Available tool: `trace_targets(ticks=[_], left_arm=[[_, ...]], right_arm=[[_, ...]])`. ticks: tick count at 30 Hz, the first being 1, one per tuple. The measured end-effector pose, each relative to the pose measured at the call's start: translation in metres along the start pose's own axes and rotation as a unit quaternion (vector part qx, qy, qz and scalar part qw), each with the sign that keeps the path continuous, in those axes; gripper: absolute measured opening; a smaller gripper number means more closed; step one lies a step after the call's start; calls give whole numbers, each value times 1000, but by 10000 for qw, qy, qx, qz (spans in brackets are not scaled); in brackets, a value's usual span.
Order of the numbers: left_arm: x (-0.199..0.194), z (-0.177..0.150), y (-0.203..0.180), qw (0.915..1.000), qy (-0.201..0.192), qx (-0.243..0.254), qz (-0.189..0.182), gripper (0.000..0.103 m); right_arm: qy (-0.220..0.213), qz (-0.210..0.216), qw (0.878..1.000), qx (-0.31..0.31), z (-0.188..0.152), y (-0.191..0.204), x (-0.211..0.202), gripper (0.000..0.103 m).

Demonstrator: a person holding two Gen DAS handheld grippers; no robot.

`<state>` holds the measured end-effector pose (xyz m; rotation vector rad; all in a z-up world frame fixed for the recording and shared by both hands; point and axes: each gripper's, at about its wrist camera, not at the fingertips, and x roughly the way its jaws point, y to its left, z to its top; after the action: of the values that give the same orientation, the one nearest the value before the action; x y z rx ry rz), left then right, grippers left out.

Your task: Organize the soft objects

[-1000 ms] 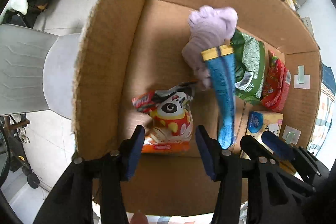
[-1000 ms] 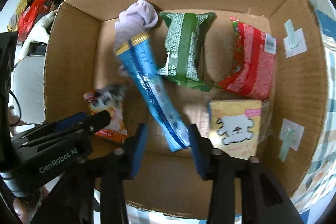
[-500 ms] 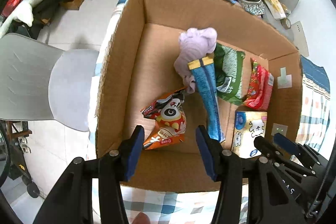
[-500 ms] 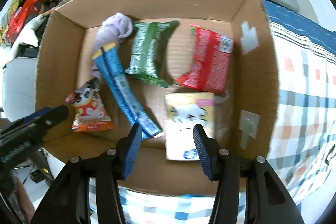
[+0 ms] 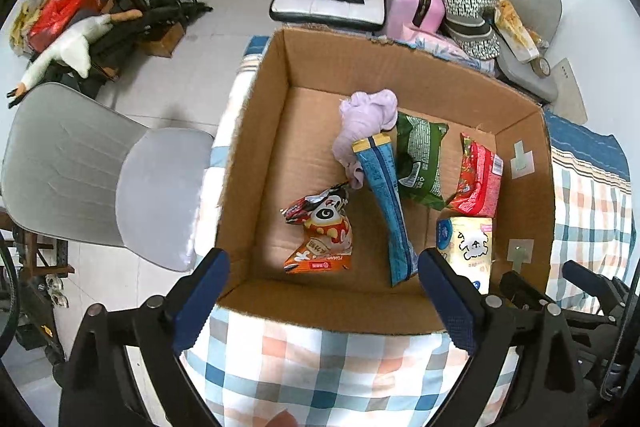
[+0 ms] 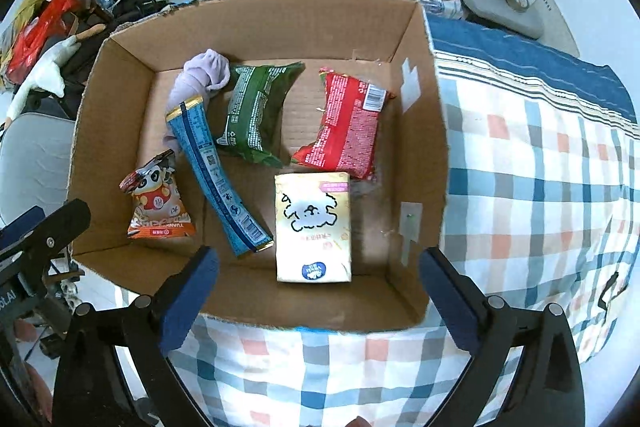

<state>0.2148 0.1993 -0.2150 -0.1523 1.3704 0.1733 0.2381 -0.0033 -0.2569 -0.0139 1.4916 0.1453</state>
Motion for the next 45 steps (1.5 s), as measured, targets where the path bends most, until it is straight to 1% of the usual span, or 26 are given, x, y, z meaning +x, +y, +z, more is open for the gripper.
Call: trace_targets(ticks=[4,8,12,15,19,23,27,30,38,45], left_arm=[[-19,-9,-4,9998,-188,4,49,96],[-52,-20,-8,9984,-557,31,98,96],[-82,-33,-12,9967,-812,41,-2,96],[-110,-49,-17,9944,-1055,70,-65,96],[-142,-68,-22,9913,-1311,130,-72,96],[-179,-87,-27,9866,-1622,181,-45,96],[-202,-101,-29,9832,-1810,230,-103,96],[-219,-112,-35,9800,-1956,369,-86,96],[-247,-134,-40,9751,-2167,468,-4,96],[-264,-143,-41,9721,-2296,478,-18,96]], right_arm=[[-95,45,9999,32,-9,-5,-15,102],[-304,82,9995,23,-21,-8,-40,102],[-719,91,9974,17,-42,-12,-80,103],[-1066,123,9942,27,-63,-17,-116,103],[-1460,63,9893,15,-92,-22,-159,103],[-1751,57,9845,37,-119,-28,-197,103],[-1997,129,9798,76,-140,-33,-229,103],[-2241,39,9745,72,-156,-35,-251,103],[-2515,-138,9675,201,-181,-41,-286,103],[-2505,-152,9677,236,-193,-44,-299,103]])
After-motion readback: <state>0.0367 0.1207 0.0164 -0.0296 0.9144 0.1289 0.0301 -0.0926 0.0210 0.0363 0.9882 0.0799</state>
